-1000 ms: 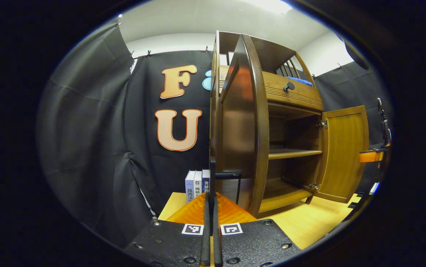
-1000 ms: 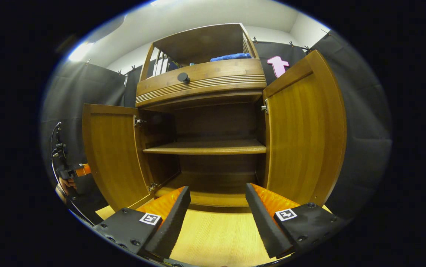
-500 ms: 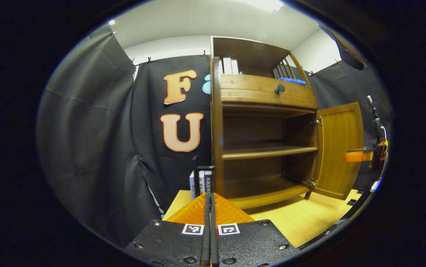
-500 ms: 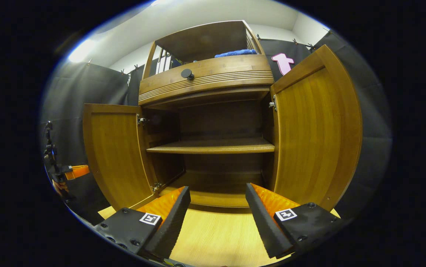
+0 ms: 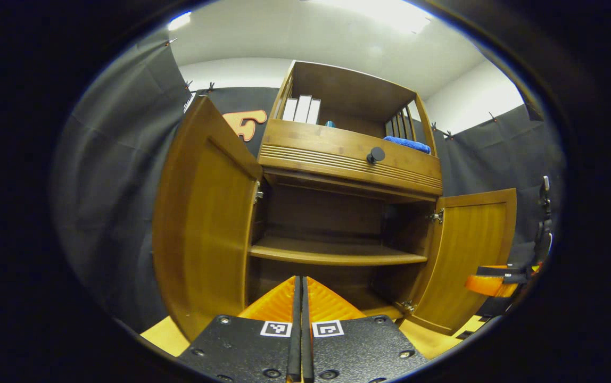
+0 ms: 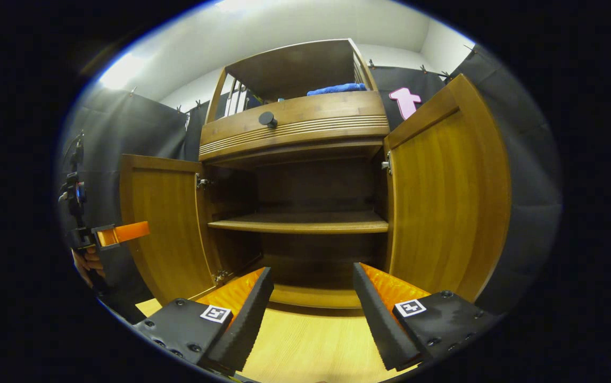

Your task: Open the right door of the double-door shoe cabinet with the right hand, and open the left door with the left hand.

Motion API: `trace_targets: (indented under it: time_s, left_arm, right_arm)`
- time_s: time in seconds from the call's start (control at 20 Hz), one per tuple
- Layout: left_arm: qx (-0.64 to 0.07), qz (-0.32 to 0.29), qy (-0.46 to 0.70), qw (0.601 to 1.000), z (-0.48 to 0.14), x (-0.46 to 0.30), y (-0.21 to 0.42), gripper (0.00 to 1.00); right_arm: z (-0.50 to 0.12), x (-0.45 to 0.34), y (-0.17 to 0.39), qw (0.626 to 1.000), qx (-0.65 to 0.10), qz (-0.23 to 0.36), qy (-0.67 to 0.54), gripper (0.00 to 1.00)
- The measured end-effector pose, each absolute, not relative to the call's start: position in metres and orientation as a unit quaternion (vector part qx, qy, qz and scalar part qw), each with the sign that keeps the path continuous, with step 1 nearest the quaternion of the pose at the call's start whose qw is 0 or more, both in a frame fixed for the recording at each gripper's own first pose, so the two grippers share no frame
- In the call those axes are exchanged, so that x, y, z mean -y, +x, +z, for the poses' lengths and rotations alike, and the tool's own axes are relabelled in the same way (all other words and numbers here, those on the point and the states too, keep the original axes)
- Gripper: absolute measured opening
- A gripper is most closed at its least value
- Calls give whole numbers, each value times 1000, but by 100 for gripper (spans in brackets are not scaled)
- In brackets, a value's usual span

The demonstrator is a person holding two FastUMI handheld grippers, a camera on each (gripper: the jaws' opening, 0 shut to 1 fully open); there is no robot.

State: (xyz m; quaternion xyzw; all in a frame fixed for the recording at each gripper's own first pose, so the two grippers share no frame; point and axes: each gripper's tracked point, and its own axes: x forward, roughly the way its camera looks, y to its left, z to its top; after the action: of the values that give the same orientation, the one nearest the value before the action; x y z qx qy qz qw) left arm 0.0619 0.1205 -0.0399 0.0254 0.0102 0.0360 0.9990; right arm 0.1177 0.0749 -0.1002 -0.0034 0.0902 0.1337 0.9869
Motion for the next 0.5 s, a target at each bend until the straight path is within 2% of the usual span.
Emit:
trace_targets:
  time_s: [0.1, 0.15, 0.2, 0.3, 0.45, 0.5]
  left_arm:
    - [0, 34, 34, 999, -39, -106, 78, 7]
    - [1, 28, 27, 999, -42, -94, 85, 2]
    - [2, 23, 18, 1000, -45, -84, 90, 7]
    - [6, 15, 7, 1000, -50, -67, 99, 0]
    - [-2, -11, 0, 1000, -65, -39, 107, 7]
    - [0, -25, 0, 1000, -65, -30, 107, 13]
  right_arm:
    - [-96, -65, 115, 990, -80, 114, -8, 97]
    - [-88, -60, 124, 991, -76, 105, -12, 95]
    - [-87, -55, 122, 992, -74, 97, -14, 94]
    - [-88, -47, 116, 994, -72, 84, -15, 91]
    - [-94, -41, 100, 995, -72, 70, -11, 87]
    - [-93, -38, 99, 995, -71, 66, -12, 87]
